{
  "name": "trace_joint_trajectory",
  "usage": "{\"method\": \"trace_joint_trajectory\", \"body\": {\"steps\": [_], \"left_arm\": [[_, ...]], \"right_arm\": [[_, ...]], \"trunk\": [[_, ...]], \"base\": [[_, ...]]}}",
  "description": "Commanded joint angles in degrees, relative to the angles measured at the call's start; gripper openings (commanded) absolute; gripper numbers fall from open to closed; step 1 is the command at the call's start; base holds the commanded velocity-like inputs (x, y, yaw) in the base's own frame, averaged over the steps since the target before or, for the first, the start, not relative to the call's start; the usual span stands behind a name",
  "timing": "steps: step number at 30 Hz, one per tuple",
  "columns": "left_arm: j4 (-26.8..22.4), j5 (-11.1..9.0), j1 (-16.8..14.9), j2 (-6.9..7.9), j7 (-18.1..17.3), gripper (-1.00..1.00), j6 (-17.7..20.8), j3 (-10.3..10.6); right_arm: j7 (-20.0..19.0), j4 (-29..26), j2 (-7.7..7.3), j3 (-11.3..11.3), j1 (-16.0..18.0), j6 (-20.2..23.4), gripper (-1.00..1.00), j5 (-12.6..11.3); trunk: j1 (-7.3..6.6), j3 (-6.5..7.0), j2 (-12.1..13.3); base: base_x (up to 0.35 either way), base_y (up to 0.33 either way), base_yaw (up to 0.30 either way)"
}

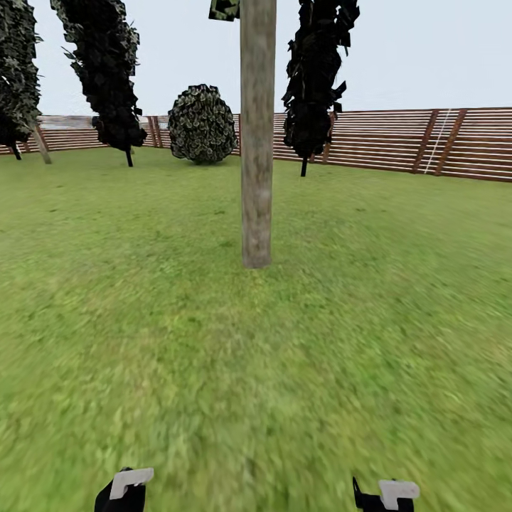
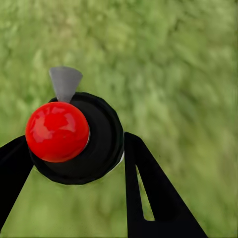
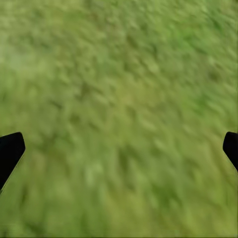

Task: In the garden, pick up the pesticide atomizer on the floor and spray pesticide onto both trees until each tree trunk is fully covered.

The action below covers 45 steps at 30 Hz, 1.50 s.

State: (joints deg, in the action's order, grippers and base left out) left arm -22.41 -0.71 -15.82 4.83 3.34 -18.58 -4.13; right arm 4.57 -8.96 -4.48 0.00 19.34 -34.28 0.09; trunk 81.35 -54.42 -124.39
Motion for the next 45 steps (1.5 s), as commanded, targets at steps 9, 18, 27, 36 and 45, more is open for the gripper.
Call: {"method": "trace_joint_trajectory", "body": {"steps": [9,18,27,36,45], "left_arm": [[0.0,0.0,0.0,0.00,0.0,-1.00,0.0,0.0],[0.0,0.0,0.0,0.00,0.0,-1.00,0.0,0.0],[0.0,0.0,0.0,0.00,0.0,-1.00,0.0,0.0],[0.0,0.0,0.0,0.00,0.0,-1.00,0.0,0.0],[0.0,0.0,0.0,0.00,0.0,-1.00,0.0,0.1]], "right_arm": [[0.0,0.0,0.00,0.0,0.0,0.0,1.00,0.0],[0.0,0.0,0.00,0.0,0.0,0.0,1.00,0.0],[0.0,0.0,0.00,0.0,0.0,0.0,1.00,0.0],[0.0,0.0,0.00,0.1,0.0,0.0,1.00,0.0],[0.0,0.0,0.00,0.1,0.0,0.0,1.00,0.0]], "trunk": [[0.00,0.00,0.0],[0.00,0.00,0.0],[0.00,0.00,0.0],[0.00,0.00,0.0],[0.00,0.00,0.0]], "base": [[0.339,0.000,0.000],[0.339,0.000,0.000],[0.339,0.000,0.000],[0.339,0.000,0.000],[0.339,0.000,0.100]]}}
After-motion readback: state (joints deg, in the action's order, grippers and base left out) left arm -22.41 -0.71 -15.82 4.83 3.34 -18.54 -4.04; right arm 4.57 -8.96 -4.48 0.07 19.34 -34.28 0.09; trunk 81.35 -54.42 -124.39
